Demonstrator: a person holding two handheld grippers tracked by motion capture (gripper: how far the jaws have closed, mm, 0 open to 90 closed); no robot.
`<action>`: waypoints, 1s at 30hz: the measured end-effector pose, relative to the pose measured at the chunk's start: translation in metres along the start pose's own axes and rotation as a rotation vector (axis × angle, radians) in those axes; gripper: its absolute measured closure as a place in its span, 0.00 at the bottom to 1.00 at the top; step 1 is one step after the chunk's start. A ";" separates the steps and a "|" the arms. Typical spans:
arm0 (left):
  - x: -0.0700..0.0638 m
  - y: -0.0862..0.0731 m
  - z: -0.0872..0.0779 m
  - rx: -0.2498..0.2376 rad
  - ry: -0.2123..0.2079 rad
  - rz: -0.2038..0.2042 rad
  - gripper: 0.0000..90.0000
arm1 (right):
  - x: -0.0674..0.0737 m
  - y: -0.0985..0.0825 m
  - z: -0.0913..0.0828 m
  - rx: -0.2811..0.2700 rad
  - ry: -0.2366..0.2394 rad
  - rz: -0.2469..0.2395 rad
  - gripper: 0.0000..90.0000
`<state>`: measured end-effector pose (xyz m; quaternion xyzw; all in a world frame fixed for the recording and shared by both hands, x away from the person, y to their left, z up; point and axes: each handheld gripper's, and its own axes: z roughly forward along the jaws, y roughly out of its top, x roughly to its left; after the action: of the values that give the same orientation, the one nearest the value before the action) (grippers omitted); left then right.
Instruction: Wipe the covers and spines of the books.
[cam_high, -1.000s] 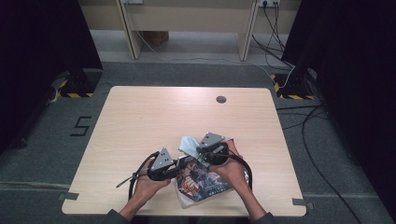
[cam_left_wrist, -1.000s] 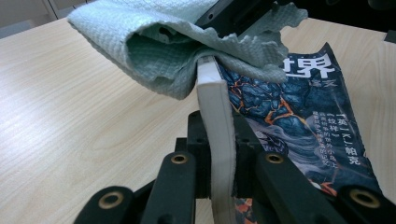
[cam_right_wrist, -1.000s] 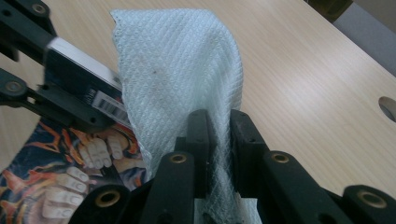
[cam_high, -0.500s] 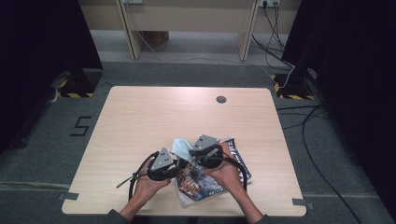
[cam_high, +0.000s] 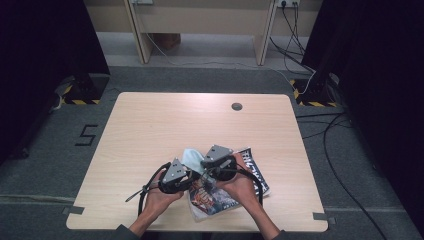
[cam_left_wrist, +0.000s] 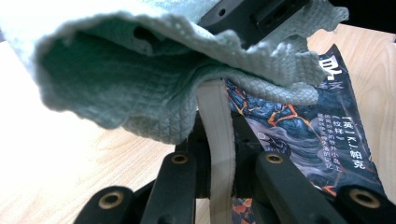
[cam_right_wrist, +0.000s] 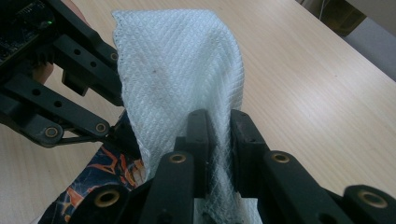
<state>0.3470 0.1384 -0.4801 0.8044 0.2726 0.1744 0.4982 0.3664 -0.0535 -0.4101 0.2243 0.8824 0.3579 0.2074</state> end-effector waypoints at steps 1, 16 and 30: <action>0.000 0.000 0.000 -0.002 -0.001 -0.003 0.91 | -0.001 0.000 0.000 -0.005 0.004 0.004 0.89; 0.000 0.000 0.001 0.000 0.004 0.001 0.91 | -0.004 -0.003 0.000 0.009 -0.006 0.024 0.89; -0.001 0.000 0.000 -0.001 0.005 0.016 0.91 | -0.013 -0.007 0.002 0.019 -0.014 0.027 0.89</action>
<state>0.3468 0.1376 -0.4799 0.8058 0.2672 0.1809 0.4965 0.3762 -0.0641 -0.4135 0.2405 0.8811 0.3508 0.2069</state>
